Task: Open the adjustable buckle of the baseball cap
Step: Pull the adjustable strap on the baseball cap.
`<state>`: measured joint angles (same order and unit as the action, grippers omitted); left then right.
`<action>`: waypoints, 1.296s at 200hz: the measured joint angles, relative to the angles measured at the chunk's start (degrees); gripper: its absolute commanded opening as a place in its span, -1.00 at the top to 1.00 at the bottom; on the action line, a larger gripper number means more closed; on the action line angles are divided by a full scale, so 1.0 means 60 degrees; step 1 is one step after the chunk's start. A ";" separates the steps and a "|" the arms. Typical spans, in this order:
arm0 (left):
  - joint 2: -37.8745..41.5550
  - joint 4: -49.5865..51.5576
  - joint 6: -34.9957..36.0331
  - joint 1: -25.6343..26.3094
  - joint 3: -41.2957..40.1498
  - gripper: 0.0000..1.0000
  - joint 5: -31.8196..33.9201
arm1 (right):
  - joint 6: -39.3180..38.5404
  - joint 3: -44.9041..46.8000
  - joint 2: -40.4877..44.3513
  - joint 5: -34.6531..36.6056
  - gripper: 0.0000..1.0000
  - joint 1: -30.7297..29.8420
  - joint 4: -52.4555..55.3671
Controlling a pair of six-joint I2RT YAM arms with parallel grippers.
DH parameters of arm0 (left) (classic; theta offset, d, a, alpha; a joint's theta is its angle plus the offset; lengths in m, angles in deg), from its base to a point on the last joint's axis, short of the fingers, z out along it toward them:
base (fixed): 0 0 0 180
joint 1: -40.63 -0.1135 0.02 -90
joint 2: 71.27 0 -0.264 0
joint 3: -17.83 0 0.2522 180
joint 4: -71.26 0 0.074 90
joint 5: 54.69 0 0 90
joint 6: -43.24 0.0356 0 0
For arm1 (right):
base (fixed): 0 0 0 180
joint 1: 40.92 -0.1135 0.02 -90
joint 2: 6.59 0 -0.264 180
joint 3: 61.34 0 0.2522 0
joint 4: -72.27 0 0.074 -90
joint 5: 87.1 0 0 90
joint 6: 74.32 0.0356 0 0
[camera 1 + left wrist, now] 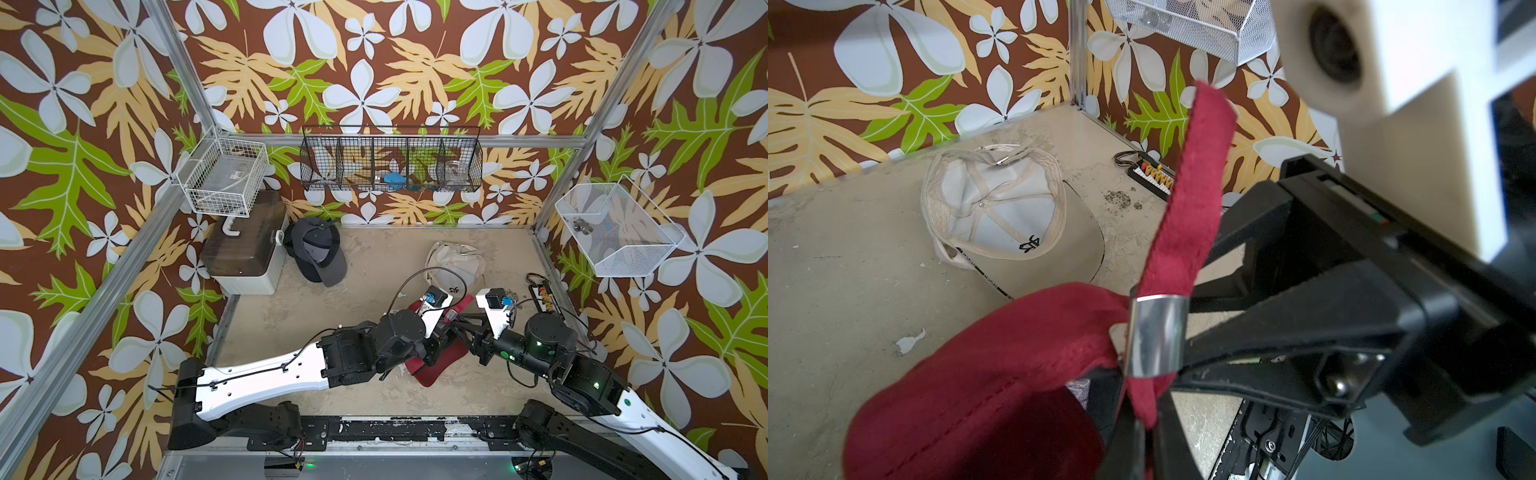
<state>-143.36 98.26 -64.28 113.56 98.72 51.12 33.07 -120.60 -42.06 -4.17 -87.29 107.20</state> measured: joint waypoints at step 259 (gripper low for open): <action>0.0095 0.0222 -0.0076 0.0000 -0.0437 0.91 -0.0470 | 0.0051 -0.0459 -0.0299 -0.0776 1.00 -0.0331 -0.0849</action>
<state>-142.79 99.59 -64.74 113.56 96.10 48.30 33.37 -123.35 -43.85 -8.82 -89.28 102.10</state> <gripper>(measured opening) 0.065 0.049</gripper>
